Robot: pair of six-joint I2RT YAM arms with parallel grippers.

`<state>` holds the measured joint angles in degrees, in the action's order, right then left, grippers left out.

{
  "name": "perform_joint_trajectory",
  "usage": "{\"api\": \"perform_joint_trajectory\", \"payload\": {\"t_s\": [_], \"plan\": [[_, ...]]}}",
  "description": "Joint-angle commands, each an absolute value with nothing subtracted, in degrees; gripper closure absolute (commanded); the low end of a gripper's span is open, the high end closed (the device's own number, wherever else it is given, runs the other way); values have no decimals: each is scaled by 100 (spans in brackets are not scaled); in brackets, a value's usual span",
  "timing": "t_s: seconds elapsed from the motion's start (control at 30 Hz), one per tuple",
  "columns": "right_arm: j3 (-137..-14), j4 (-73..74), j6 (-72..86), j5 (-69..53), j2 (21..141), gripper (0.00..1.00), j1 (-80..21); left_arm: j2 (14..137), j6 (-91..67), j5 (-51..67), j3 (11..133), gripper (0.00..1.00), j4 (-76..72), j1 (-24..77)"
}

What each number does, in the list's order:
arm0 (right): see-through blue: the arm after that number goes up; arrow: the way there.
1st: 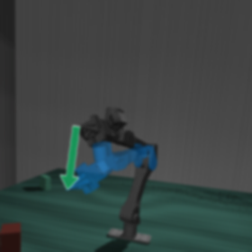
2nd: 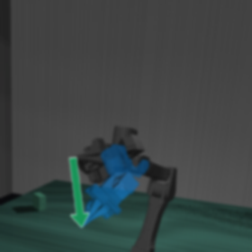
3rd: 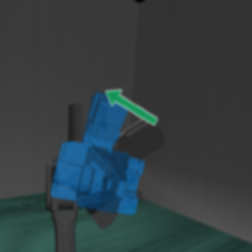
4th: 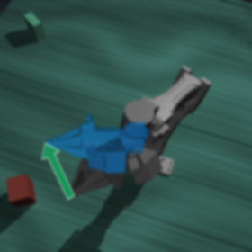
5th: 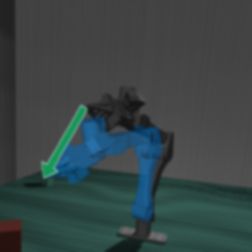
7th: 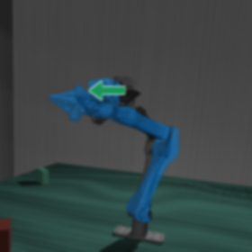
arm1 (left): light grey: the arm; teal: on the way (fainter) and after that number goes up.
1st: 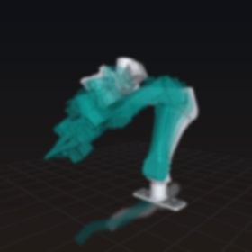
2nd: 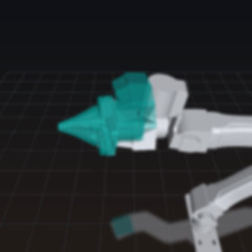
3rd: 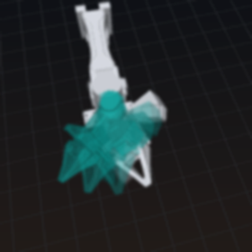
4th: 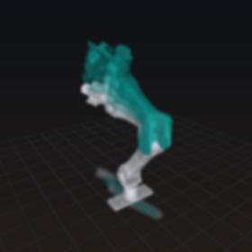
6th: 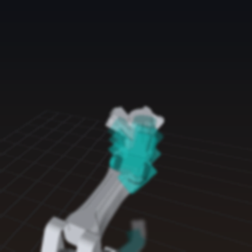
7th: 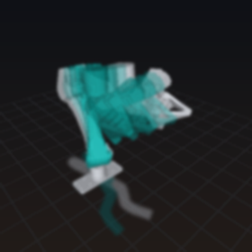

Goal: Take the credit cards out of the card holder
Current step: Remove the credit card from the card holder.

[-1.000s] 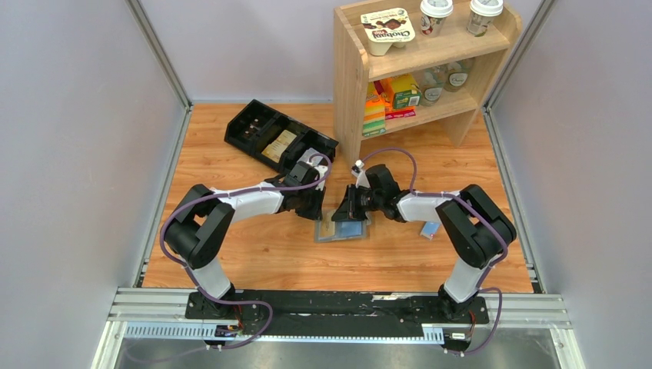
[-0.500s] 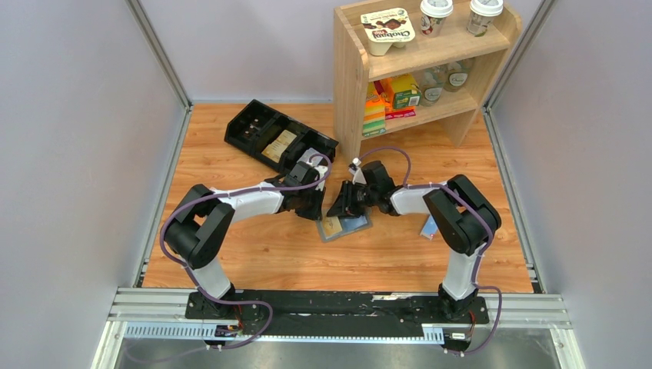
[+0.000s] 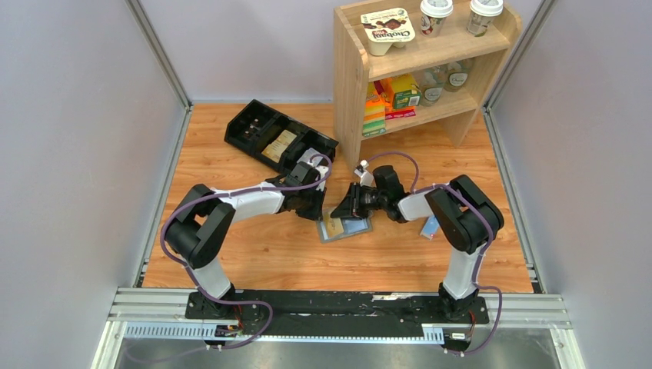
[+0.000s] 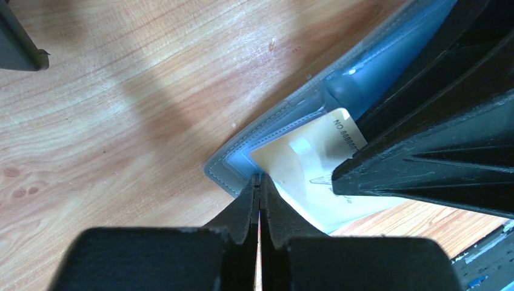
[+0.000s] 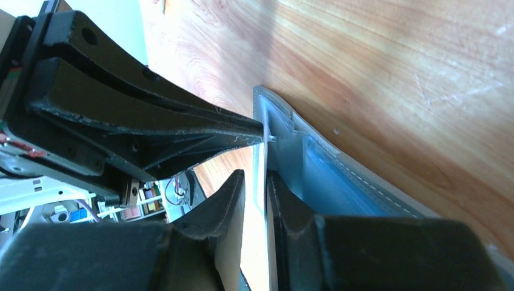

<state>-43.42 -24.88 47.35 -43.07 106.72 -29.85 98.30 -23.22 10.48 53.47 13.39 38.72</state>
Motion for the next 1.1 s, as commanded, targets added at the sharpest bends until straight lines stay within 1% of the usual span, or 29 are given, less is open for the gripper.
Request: {"api": "perform_joint_trajectory", "payload": {"t_s": [0.0,0.27,0.37,0.43,0.53,0.67,0.93,1.07], "plan": [[-4105,-3453,5053,-4693,10503,80,-2883,10406,-2276,923,5019,100,2074,4034],[-3911,-3393,4869,-4676,10477,83,-2637,10415,-2268,932,5019,100,2083,4034],[-3832,-3393,4799,-4685,10485,85,-2558,10424,-2268,932,5019,100,2083,4034],[-3797,-3375,4764,-4685,10494,89,-2523,10432,-2268,949,5019,100,2074,4034],[-3753,-3314,4685,-4650,10494,90,-2487,10415,-2268,967,5010,100,2057,4034],[-3709,-3051,4509,-4544,10424,100,-2391,10406,-2268,993,4992,100,2013,4034],[-3735,-1953,3912,-4131,9959,100,-2189,10327,-2189,1028,4940,100,1899,4034],[-3849,-1118,3464,-3807,9537,100,-2118,10231,-2127,1028,4922,100,1820,4034]]}}
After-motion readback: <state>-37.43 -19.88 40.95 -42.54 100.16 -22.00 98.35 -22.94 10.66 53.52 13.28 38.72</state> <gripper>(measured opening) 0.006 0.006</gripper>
